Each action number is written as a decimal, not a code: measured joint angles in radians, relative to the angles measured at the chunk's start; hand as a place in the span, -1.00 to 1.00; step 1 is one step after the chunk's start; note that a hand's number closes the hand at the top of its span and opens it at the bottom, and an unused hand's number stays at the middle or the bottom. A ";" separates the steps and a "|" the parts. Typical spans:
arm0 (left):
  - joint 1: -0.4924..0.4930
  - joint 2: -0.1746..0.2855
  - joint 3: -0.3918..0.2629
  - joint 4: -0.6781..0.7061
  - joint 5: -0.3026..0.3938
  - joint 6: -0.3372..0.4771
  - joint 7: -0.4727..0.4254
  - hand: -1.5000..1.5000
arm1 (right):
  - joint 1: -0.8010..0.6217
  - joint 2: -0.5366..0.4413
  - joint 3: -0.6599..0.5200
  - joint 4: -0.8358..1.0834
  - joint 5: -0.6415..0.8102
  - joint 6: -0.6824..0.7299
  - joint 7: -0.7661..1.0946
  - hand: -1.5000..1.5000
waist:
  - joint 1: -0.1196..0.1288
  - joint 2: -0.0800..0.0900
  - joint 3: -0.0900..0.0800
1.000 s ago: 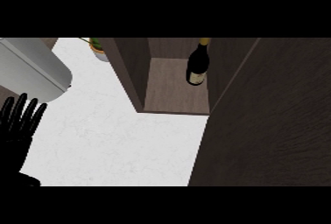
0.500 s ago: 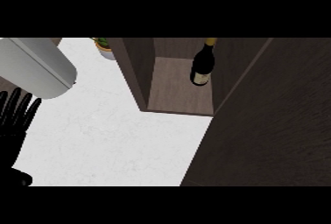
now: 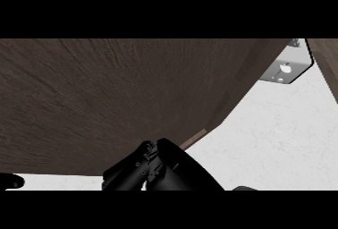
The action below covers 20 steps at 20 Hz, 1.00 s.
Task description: Pick up the wine, place it into the cabinet and close the cabinet
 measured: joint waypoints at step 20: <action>0.009 -0.028 0.108 0.029 -0.034 -0.058 0.039 -1.00 | -0.269 0.055 -0.260 0.646 -0.260 0.050 -0.277 1.00 | -0.036 -0.002 0.004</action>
